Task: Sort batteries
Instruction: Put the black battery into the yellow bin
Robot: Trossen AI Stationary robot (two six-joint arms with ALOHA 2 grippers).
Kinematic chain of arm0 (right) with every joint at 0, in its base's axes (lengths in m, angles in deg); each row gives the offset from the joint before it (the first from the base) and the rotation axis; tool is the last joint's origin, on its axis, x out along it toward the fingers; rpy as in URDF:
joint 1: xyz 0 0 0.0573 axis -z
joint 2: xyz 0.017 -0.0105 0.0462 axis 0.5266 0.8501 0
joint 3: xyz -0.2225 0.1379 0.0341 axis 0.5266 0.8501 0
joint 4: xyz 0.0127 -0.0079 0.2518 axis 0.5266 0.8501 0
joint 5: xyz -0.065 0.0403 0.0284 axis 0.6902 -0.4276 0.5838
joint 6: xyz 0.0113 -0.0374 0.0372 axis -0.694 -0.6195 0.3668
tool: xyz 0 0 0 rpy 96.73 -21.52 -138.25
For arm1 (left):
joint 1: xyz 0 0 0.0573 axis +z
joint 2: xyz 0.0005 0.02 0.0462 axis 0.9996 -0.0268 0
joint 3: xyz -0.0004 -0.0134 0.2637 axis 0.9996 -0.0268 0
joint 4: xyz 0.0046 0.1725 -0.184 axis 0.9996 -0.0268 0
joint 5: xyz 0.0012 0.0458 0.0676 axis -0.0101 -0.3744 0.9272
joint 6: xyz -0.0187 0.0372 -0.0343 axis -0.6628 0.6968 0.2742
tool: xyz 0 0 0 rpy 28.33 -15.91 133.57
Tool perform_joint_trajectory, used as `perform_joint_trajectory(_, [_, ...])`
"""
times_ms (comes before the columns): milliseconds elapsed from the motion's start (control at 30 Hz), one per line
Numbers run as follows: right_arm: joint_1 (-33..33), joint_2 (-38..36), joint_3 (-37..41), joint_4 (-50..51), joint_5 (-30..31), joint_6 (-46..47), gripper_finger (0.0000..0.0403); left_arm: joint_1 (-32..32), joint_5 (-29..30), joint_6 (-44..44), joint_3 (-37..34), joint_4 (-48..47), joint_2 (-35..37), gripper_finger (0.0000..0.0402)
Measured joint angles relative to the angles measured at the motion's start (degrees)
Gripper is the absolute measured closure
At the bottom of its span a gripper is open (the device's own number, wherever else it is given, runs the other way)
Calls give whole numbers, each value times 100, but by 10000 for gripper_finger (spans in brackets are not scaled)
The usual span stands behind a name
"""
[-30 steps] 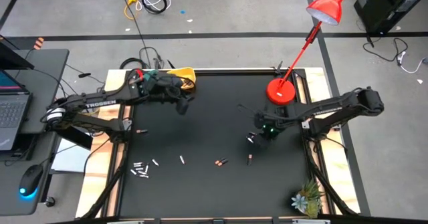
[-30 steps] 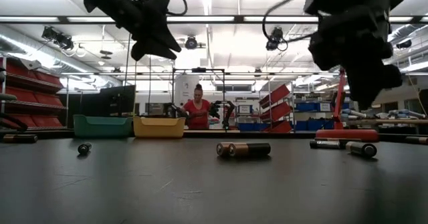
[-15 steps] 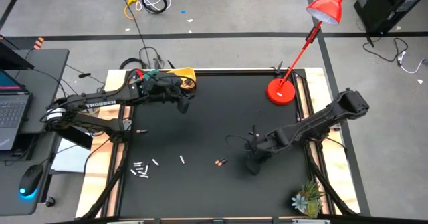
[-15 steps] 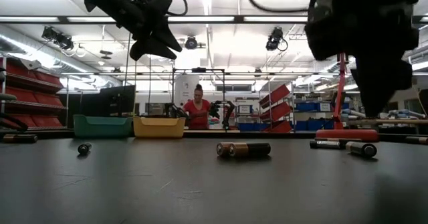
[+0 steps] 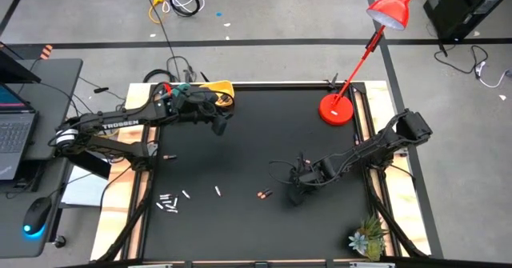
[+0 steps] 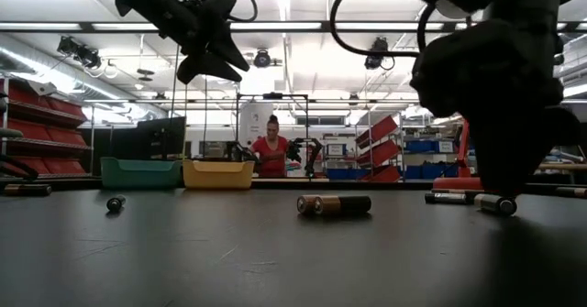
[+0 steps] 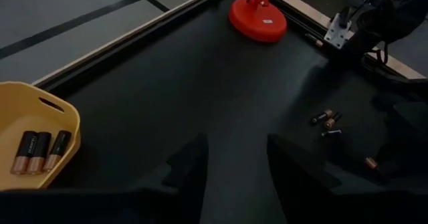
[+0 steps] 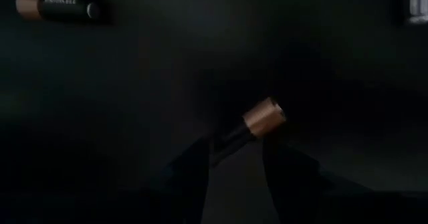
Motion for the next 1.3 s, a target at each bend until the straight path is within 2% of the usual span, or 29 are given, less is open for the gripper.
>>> perform_joint_trajectory(333, [149,366,-39,110,-127,55,253,0,-40,0,2,-71,-4,240])
perform_joint_trajectory(500, [138,436,-177,426,53,-262,259,0,-39,2,2,-166,-4,240])
perform_joint_trajectory(633, [140,445,-255,905,211,-588,285,2,-39,3,2,-142,-4,240])
perform_joint_trajectory(800, [142,444,-282,1137,299,-941,354,7,-39,19,2,-148,-4,240])
perform_joint_trajectory(833, [144,442,-282,1130,299,-1040,357,7,-37,20,2,-149,-4,239])
perform_joint_trajectory(1167, [271,363,-295,962,174,-1773,357,7,-37,31,2,-159,-4,239])
perform_joint_trajectory(1300, [312,153,-363,621,425,-2104,357,7,-37,49,2,-179,-4,239])
